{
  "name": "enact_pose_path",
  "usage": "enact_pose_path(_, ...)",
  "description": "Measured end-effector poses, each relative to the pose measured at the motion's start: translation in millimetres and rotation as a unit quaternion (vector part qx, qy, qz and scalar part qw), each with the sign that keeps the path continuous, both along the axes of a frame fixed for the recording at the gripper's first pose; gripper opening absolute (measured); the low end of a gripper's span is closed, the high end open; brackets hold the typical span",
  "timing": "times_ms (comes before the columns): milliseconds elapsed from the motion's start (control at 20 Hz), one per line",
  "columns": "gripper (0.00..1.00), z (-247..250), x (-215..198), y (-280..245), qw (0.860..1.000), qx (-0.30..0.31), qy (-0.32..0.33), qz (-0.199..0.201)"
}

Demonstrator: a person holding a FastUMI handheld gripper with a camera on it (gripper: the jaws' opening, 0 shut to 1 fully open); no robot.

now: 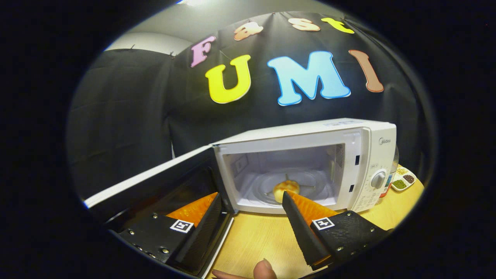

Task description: Open the microwave, put the food inside, and close the microwave door.

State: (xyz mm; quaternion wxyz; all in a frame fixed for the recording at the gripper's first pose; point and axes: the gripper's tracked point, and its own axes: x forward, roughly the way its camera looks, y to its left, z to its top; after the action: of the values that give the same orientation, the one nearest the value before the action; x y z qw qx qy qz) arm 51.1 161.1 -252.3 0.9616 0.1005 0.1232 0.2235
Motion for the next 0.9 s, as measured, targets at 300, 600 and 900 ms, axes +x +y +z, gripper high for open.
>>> enact_pose_path(300,0.96,63.4,-98.9,7.2,0.996,0.033,-0.046,0.071)
enact_pose_path(600,0.95,98.1,-192.6,49.6,0.982,0.054,-0.083,0.162)
enact_pose_path(900,0.96,78.6,-251.7,119.8,0.965,0.003,-0.122,0.231)
